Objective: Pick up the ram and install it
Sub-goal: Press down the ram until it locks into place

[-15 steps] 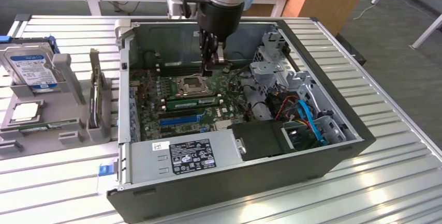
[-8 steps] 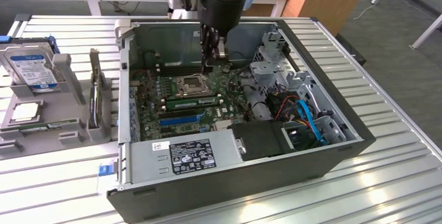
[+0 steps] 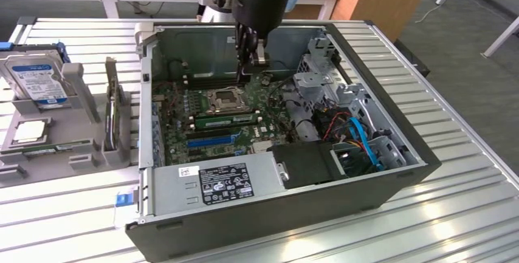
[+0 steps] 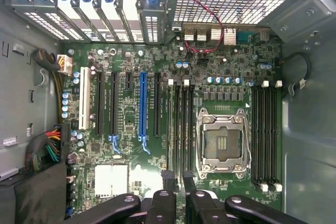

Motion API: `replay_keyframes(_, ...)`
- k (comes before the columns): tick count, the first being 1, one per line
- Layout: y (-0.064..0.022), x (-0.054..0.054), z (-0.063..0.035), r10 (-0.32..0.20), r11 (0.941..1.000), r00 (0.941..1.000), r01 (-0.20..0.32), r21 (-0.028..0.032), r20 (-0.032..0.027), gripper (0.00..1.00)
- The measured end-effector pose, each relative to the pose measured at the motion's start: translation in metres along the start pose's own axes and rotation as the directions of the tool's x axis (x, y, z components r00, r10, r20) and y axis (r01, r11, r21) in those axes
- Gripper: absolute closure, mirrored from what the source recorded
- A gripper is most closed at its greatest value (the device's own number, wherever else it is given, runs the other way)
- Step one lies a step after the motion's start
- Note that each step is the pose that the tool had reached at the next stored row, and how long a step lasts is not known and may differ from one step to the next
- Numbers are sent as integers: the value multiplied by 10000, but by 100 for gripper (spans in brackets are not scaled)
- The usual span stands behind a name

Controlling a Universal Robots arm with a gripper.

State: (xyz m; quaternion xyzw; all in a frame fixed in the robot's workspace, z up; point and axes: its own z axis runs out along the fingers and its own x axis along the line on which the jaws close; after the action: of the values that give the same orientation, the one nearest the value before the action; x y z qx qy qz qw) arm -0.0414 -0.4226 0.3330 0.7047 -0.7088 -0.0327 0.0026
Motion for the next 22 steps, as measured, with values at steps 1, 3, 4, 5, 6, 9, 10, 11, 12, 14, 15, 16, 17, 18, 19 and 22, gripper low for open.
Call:
replay_keyframes(1, 0, 0, 0, 0, 10000, 10000, 0, 0, 0, 81)
replay_keyframes(3, 0, 0, 0, 0, 10000, 10000, 0, 0, 1, 81)
replay_keyframes(4, 0, 0, 0, 0, 10000, 10000, 0, 0, 0, 81)
replay_keyframes(5, 0, 0, 0, 0, 10000, 10000, 0, 0, 0, 81)
replay_keyframes(6, 0, 0, 0, 0, 10000, 10000, 0, 0, 1, 81)
replay_keyframes(9, 0, 0, 0, 0, 10000, 10000, 0, 0, 1, 81)
replay_keyframes(10, 0, 0, 0, 0, 10000, 10000, 0, 0, 0, 81)
replay_keyframes(11, 0, 0, 0, 0, 10000, 10000, 0, 0, 0, 81)
replay_keyframes(12, 0, 0, 0, 0, 10000, 10000, 0, 0, 1, 82)
replay_keyframes(14, 0, 0, 0, 0, 10000, 10000, 0, 0, 0, 89)
replay_keyframes(15, 0, 0, 0, 0, 10000, 10000, 0, 0, 0, 90)
replay_keyframes(16, 0, 0, 0, 0, 10000, 10000, 0, 0, 0, 90)
replay_keyframes(17, 0, 0, 0, 0, 10000, 10000, 0, 0, 0, 90)
replay_keyframes(18, 0, 0, 0, 0, 10000, 10000, 0, 0, 0, 90)
replay_keyframes(19, 0, 0, 0, 0, 10000, 10000, 0, 0, 0, 90)
replay_keyframes(22, 0, 0, 0, 0, 10000, 10000, 0, 0, 1, 90)
